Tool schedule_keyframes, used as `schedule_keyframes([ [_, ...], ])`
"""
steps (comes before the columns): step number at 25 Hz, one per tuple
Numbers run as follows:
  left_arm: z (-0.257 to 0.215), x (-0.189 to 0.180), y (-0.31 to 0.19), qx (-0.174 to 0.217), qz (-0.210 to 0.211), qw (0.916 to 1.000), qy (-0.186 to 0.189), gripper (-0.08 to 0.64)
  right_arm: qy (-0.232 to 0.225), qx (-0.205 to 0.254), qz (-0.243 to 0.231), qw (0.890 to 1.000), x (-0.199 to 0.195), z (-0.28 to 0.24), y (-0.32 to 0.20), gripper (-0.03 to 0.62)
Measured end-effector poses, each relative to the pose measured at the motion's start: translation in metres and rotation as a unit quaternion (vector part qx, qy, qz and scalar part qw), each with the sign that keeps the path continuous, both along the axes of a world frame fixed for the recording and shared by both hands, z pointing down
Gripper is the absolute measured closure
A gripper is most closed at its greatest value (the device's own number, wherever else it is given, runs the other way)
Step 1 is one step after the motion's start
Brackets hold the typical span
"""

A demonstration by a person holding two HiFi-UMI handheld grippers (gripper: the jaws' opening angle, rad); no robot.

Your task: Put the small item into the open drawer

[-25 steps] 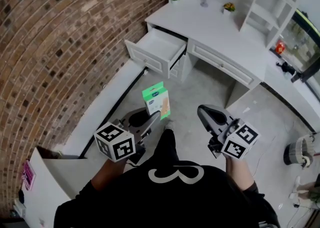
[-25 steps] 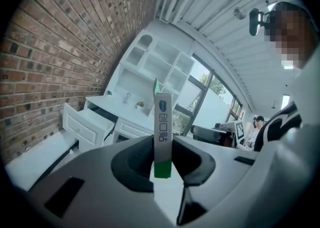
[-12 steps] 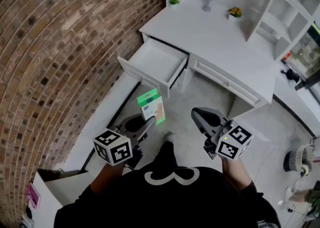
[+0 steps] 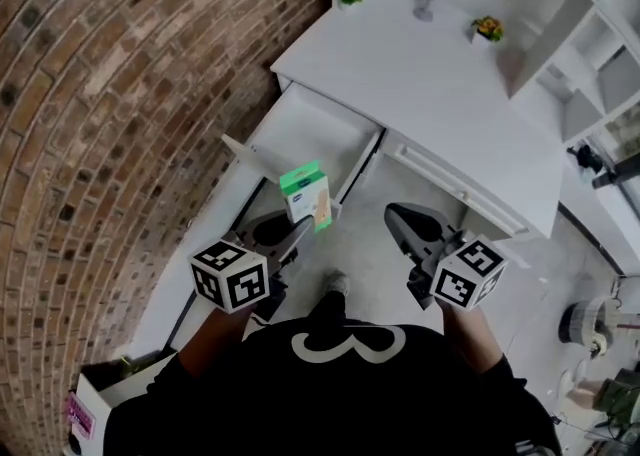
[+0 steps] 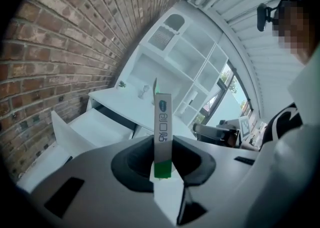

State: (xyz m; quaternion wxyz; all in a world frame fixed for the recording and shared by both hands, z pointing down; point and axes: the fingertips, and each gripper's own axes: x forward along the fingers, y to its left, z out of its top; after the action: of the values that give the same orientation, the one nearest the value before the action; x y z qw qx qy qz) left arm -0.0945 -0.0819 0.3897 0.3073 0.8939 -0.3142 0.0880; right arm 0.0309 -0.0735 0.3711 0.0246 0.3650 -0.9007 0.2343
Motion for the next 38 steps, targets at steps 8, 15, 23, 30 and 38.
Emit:
schedule_keyframes([
  [8, 0.016, 0.012, -0.028, -0.019, 0.022, 0.9991, -0.031, 0.471, -0.009, -0.009, 0.037, 0.999, 0.022, 0.005, -0.021, 0.581],
  [15, 0.022, 0.023, -0.048, -0.023, 0.024, 0.9979, -0.055, 0.471, -0.011, -0.010, 0.037, 0.999, 0.036, 0.002, -0.034, 0.581],
  [23, 0.046, 0.032, -0.094, -0.046, 0.000, 0.9947, -0.091, 0.469, -0.013, -0.014, 0.008, 1.000, 0.049, 0.001, -0.083, 0.581],
  [30, 0.079, 0.038, -0.138, -0.057, -0.012, 0.9919, -0.113, 0.469, 0.000, -0.024, -0.037, 0.999, 0.039, 0.009, -0.132, 0.581],
  [38, 0.127, 0.048, -0.193, -0.097, -0.024, 0.9866, -0.129, 0.469, 0.005, -0.038, -0.063, 0.997, 0.037, 0.022, -0.181, 0.581],
])
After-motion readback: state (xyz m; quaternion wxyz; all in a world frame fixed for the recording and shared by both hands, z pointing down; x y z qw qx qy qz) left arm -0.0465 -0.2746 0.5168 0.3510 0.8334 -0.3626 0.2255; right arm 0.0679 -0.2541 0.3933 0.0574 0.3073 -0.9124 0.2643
